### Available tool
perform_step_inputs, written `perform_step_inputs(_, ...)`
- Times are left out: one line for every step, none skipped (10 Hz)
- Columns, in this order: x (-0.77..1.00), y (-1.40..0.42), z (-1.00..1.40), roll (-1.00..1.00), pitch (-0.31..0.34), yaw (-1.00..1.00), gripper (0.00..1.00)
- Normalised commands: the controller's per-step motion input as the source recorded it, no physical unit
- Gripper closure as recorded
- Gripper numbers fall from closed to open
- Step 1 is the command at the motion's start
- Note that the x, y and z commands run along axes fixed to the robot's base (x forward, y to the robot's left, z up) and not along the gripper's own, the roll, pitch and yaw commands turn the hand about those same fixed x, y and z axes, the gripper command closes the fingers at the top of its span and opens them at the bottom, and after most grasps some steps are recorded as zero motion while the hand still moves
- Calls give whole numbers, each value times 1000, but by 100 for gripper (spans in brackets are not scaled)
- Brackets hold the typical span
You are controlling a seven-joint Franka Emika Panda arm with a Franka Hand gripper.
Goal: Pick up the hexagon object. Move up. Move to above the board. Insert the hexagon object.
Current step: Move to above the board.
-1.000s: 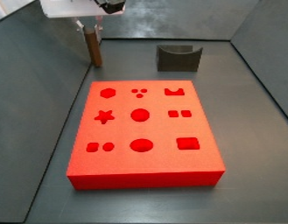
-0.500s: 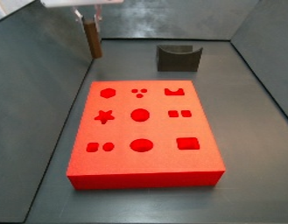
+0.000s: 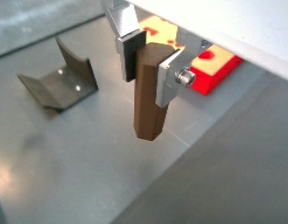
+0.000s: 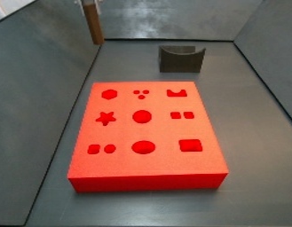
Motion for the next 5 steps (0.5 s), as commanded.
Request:
perform_step_inputs(101,32,1000,36,-11,-28,100)
perform_step_inputs(95,32,1000,32,33,-26,100)
perform_step_inputs(85,31,1000,29,65,-25,100)
perform_step_inputs(78,30,1000,28,72,-23,100)
perform_step_inputs(69,29,1000,27,77,-22,100)
